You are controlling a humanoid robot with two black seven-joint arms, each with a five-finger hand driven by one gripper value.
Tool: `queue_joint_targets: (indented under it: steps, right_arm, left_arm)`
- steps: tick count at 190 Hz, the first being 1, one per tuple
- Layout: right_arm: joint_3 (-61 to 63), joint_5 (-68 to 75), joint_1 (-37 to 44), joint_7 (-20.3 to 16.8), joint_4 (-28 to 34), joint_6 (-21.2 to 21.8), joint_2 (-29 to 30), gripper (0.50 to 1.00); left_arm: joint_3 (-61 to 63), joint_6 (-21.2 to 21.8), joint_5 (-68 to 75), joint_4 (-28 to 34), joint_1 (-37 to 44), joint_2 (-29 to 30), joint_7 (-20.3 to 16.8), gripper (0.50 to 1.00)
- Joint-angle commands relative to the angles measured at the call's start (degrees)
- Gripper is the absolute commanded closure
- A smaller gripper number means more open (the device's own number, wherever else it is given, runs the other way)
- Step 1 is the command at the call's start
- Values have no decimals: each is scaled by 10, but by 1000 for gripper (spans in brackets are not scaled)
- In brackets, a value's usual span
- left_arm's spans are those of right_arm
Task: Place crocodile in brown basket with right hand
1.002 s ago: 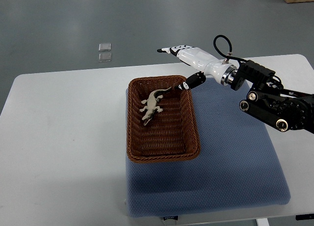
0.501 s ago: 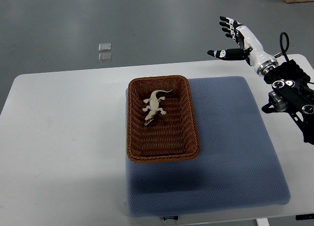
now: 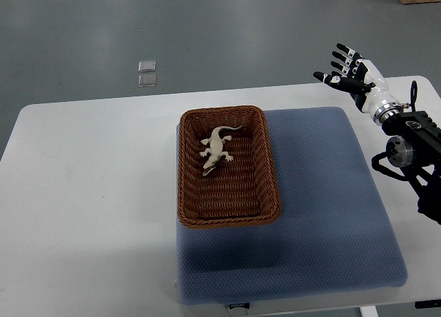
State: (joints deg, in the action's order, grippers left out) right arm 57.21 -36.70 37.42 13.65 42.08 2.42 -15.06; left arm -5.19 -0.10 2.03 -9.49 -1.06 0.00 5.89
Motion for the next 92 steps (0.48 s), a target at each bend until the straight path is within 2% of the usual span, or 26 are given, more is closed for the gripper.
queue_joint_targets:
  steps: [1,31,56,92]
  right_arm:
    - [-1,22,-6,0,-7,8,0,579]
    - [2,23,-9,4,-8,-8,2,574]
    - [8,41,-7,7,-8,-49,0,570]
    - [25,51,-7,8,-8,-55,2,570]
  left_arm:
    - [0,0,0,0,0,0,0,500]
    - [0,0,0,0,0,0,0,500]
    - [0,0,0,0,0,0,0,500]
    - [0,-1,0,0,0,0,0,500]
